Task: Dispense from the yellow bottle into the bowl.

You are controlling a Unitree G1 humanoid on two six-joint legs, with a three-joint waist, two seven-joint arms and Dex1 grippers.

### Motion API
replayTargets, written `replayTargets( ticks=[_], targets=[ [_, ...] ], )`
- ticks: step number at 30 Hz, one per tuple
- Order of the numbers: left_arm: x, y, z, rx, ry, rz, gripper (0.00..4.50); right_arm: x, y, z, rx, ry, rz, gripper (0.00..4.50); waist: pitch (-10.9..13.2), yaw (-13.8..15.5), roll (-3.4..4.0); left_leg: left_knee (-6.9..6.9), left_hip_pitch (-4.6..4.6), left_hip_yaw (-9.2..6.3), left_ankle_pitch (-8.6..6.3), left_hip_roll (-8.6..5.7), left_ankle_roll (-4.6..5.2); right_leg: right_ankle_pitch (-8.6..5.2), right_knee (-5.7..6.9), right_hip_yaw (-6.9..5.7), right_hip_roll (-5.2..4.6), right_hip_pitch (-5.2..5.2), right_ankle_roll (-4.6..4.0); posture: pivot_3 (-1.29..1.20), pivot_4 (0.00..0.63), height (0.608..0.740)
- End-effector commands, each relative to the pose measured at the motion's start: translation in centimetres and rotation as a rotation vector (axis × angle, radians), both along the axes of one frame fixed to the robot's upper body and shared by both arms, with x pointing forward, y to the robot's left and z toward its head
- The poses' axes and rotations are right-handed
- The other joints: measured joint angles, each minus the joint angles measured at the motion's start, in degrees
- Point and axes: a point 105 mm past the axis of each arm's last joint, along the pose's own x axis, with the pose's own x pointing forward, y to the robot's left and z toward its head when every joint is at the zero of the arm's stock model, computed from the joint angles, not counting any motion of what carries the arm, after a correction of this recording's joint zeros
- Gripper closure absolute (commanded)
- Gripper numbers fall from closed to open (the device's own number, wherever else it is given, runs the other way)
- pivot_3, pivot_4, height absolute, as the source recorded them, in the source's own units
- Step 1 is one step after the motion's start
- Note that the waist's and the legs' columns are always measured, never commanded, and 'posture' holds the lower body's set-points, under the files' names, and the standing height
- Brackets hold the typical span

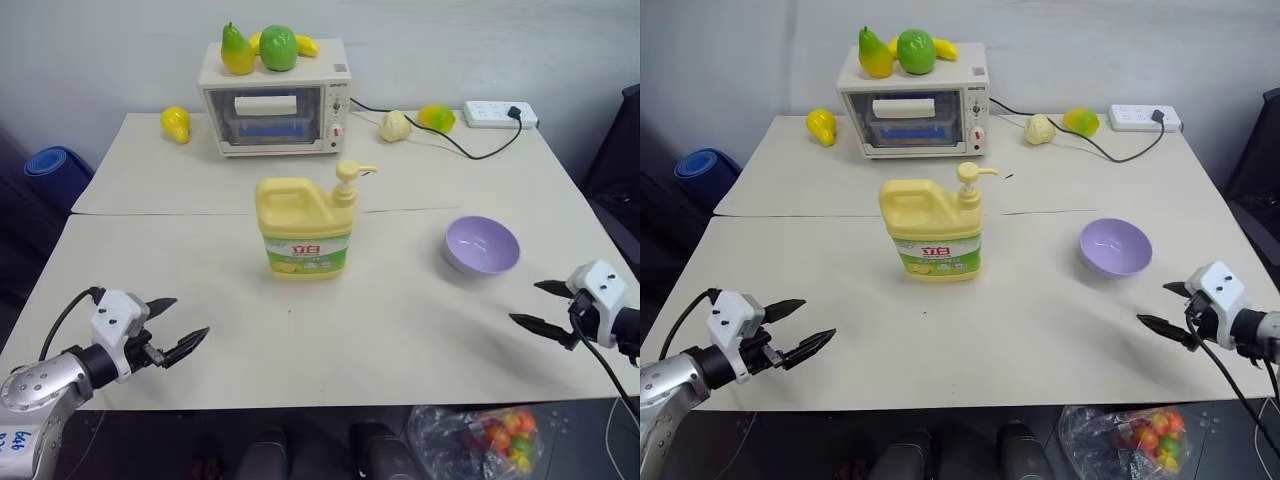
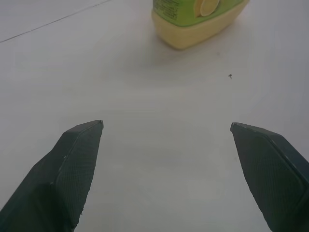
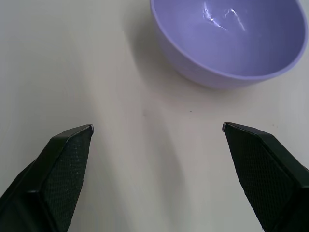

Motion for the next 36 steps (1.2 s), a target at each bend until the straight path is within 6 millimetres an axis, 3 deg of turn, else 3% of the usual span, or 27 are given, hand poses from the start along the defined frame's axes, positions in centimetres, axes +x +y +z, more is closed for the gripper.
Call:
replayTargets(
  ticks=[1, 8, 26, 32, 36],
  targets=[
    [-0.3, 0.2, 0.7, 0.035, -0.043, 0.022, 0.02, 0.2, 0.2, 0.4, -0.001, -0.023, 0.007, 0.0, 0.0, 0.0, 0.0, 0.0, 0.0, 0.0, 0.0, 0.0, 0.0, 0.0, 0.0, 0.0, 0.0, 0.0, 0.0, 0.0, 0.15, 0.74],
    [-0.5, 0.4, 0.6, -0.008, -0.039, 0.073, 0.02, 0.8, 0.2, 0.5, 0.002, -0.012, -0.001, 0.0, 0.0, -0.1, 0.0, 0.04, 0.01, 0.0, 0.0, 0.0, 0.0, 0.0, 0.04, 0.0, 0.0, 0.0, 0.0, 0.0, 0.15, 0.74],
    [-0.6, -2.2, 2.0, -0.07, 0.027, -0.11, 0.02, 0.3, 1.0, 1.7, 0.054, -0.022, 0.011, 0.0, 0.0, 0.1, 0.0, 0.06, 0.0, 0.0, 0.0, -0.01, 0.0, 0.0, 0.09, -0.01, 0.0, 0.0, 0.0, 0.0, 0.15, 0.74],
    [-1.1, -5.0, 5.3, -0.142, 0.028, -0.29, 0.02, 0.4, 2.5, 3.8, 0.079, -0.068, 0.046, 0.0, 0.0, 0.0, 0.0, 0.09, 0.01, -0.02, 0.01, 0.01, -0.02, 0.0, 0.14, -0.02, 0.02, 0.0, 0.0, 0.0, 0.15, 0.74],
    [-1.8, -7.4, 10.1, -0.195, -0.011, -0.47, 0.02, 1.6, 4.4, 6.6, 0.056, -0.102, 0.097, 0.0, 0.0, 0.0, 0.03, 0.12, -0.01, -0.02, 0.02, 0.01, -0.03, 0.0, 0.2, -0.02, 0.02, -0.04, 0.0, 0.0, 0.15, 0.74]
  ],
)
